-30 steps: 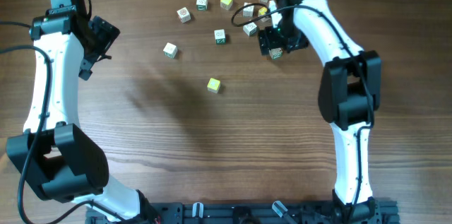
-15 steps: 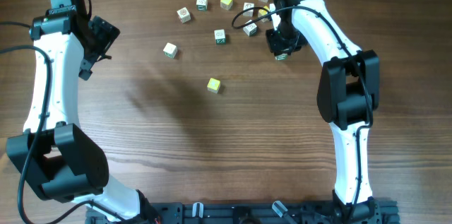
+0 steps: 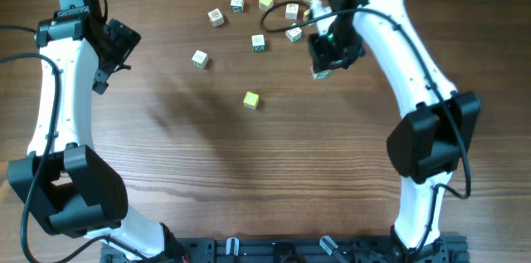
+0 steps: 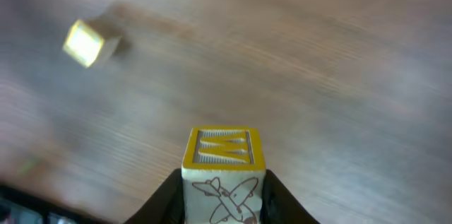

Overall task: Form a circle
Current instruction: 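Grasp the M block with the right gripper and lift, then lower the M block beside the C block and open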

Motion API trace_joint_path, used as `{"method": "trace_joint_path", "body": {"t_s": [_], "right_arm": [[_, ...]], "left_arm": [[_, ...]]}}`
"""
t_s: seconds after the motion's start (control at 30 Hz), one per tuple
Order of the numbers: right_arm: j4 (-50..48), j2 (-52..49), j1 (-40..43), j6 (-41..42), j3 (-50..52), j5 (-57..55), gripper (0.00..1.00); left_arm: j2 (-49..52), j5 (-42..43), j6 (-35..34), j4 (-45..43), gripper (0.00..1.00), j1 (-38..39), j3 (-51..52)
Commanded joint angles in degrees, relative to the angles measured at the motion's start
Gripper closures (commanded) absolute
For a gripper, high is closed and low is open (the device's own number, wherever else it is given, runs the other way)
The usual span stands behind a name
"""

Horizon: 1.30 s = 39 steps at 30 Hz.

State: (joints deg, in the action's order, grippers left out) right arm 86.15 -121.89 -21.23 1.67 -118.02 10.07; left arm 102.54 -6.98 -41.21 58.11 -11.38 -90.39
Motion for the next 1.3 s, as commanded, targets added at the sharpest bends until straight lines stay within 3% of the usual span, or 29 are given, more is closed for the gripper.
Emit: {"method": "trace_joint_path", "body": {"t_s": [0.0, 0.2, 0.5, 0.73, 0.97, 1.0, 1.1, 1.17, 1.27], "right_arm": [[0.0, 0.9, -6.45, 1.6, 1.07, 1.81, 0.82], [-5.44, 0.9, -15.34, 9.29, 12.74, -1.92, 0.8], [-25.7, 0.9, -19.54, 6.29, 28.96, -5.62, 0.76], [-33.59, 0.9, -19.54, 1.4, 29.92, -5.64, 0.76], [-36.63, 0.9, -19.52, 1.44, 29.92, -6.27, 0.66], [-36.63, 0.9, -19.52, 1.51, 29.92, -6.27, 0.56], [-36.17, 0.9, -19.52, 2.27, 29.92, -6.25, 0.48], [-35.65, 0.9, -19.52, 3.87, 29.92, -6.23, 0.5], [-35.01, 0.9, -19.52, 6.03, 29.92, -6.21, 0.67]], "left_arm": [[0.0, -0.13, 0.48, 0.0, 0.0, -0.15, -0.04], [0.0, -0.13, 0.48, 0.02, 0.0, -0.15, -0.04], [0.0, -0.13, 0.48, 0.0, 0.0, -0.15, -0.04], [0.0, -0.13, 0.48, 0.02, 0.0, -0.15, -0.04], [0.0, -0.13, 0.48, 0.0, 0.0, -0.15, -0.04], [0.0, -0.13, 0.5, 0.02, 0.0, -0.15, -0.04], [0.0, -0.13, 0.48, 0.02, 0.0, -0.15, -0.04], [0.0, -0.13, 0.48, 0.0, 0.0, -0.15, -0.04], [0.0, -0.13, 0.48, 0.0, 0.0, -0.15, -0.04]]}}
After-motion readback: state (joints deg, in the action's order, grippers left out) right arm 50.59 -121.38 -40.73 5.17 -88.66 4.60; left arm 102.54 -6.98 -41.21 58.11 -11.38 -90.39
